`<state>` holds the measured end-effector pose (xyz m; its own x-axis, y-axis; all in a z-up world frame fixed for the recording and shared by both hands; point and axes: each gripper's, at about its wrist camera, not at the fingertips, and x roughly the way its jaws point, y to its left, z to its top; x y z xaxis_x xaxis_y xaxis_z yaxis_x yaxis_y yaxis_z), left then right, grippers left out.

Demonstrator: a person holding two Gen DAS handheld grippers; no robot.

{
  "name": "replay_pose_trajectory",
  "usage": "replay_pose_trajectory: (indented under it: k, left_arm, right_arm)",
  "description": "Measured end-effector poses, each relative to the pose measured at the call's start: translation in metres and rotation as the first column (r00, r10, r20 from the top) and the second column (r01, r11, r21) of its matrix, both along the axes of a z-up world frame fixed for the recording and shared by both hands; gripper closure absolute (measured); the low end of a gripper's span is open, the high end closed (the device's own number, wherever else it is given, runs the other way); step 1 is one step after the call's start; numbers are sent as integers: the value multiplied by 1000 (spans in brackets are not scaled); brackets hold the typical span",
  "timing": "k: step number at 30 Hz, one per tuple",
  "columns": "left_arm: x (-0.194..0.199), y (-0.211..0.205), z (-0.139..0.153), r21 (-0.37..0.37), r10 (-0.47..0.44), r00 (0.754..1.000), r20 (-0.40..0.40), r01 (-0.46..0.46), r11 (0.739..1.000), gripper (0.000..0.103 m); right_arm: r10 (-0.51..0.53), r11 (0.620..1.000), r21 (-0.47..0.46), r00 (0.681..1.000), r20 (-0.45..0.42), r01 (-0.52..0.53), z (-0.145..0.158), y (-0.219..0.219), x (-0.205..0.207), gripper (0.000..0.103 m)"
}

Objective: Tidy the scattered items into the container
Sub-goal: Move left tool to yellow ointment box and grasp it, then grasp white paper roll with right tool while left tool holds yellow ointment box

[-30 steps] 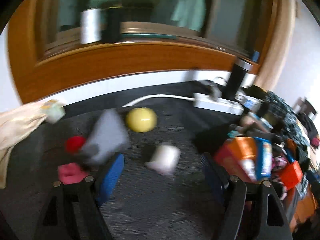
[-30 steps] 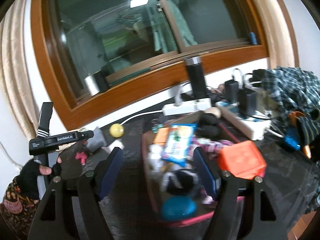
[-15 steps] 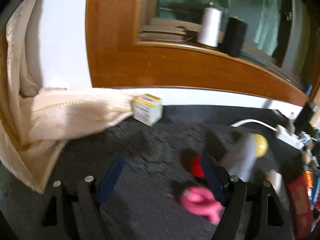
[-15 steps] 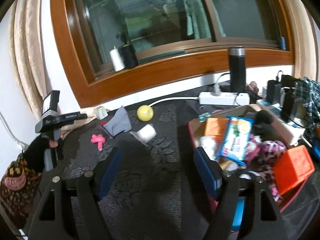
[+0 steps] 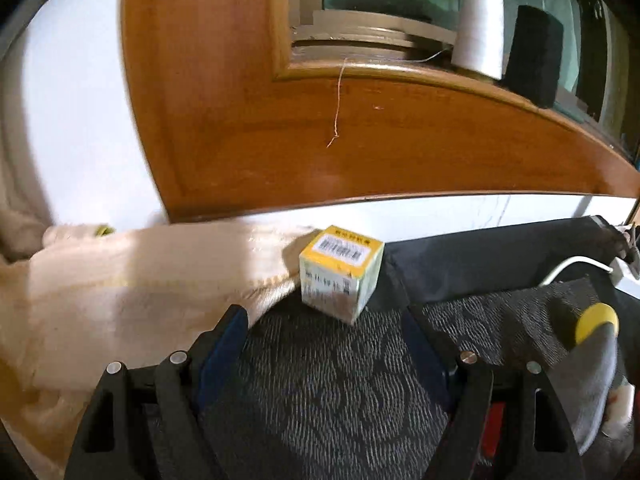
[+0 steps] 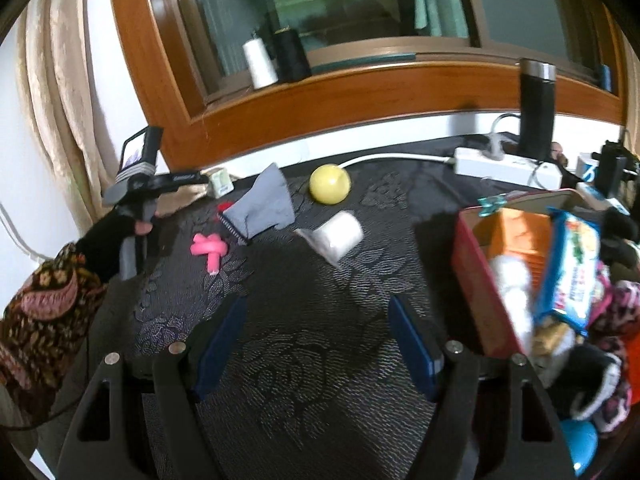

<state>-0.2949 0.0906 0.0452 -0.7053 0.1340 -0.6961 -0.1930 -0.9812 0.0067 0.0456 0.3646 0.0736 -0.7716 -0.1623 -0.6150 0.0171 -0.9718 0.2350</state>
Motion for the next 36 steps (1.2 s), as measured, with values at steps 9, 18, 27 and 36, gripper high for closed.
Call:
replay_pose_trajectory:
  k: [9, 18, 27, 36]
  left_arm:
    - [-42, 8, -21, -5, -18, 999, 36, 18, 1000, 22]
    - [-55, 25, -31, -67, -55, 998, 32, 57, 996, 23]
    - [-42, 42, -31, -108, -95, 995, 9, 95, 990, 44]
    - [23, 21, 5, 30, -71, 997, -19, 72, 997, 44]
  right_arm:
    - [24, 1000, 2, 998, 60, -24, -23, -11, -19, 25]
    - [15, 1000, -7, 996, 92, -14, -34, -7, -24, 25]
    - [14, 1000, 5, 996, 90, -14, -36, -8, -25, 25]
    - [-4, 1000, -24, 996, 93, 7, -38, -1, -28, 25]
